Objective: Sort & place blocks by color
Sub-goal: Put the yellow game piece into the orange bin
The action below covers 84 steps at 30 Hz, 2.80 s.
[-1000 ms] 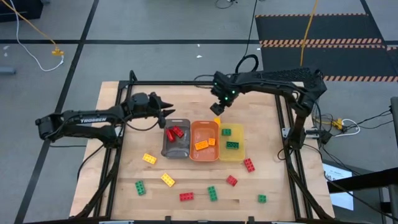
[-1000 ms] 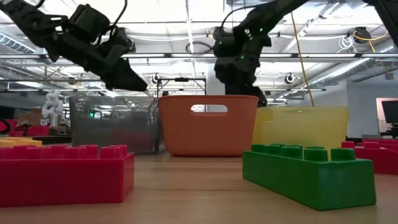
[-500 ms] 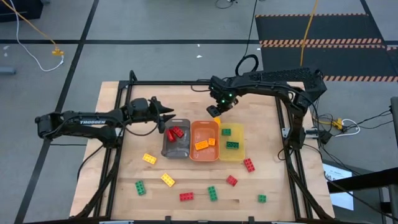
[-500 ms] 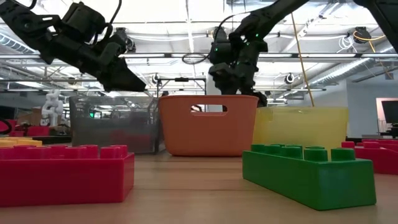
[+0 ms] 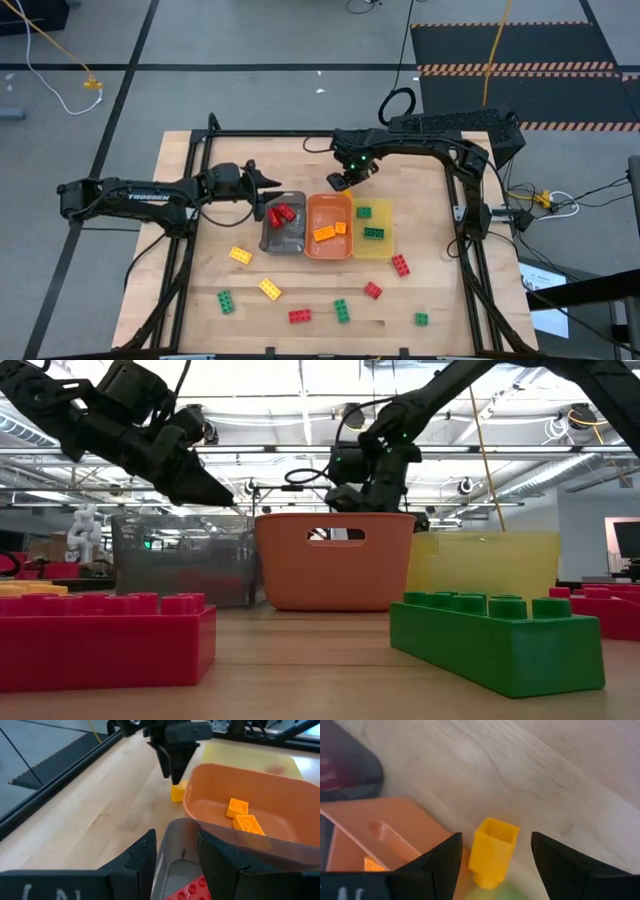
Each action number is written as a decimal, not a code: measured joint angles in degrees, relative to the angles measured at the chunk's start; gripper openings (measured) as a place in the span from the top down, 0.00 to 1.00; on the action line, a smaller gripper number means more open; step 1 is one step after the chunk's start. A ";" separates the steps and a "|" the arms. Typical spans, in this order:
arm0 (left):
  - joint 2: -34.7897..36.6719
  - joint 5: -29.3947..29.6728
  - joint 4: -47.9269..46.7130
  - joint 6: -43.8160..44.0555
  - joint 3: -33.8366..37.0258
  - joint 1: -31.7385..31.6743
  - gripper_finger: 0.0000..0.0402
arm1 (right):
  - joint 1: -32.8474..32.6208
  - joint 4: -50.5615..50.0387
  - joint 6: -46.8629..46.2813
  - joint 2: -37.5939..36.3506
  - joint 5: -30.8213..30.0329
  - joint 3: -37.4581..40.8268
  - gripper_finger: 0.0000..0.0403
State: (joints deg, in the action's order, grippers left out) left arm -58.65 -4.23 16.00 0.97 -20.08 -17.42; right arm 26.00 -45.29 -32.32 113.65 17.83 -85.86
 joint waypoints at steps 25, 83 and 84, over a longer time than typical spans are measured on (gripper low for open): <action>-0.04 0.07 -3.83 1.08 0.00 0.34 0.64 | -2.83 -4.47 6.07 -0.02 -2.62 0.00 0.43; -0.04 0.20 -5.39 1.51 0.00 0.74 0.64 | -0.77 3.17 11.75 -9.43 -24.21 5.86 0.26; -0.04 0.19 -5.39 1.51 0.00 0.74 0.64 | -0.89 2.53 10.99 -8.79 -23.54 5.86 0.26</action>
State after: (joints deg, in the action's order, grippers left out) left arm -58.70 -4.04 10.61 2.48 -20.08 -16.69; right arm 25.11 -42.76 -21.33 104.85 -5.71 -80.01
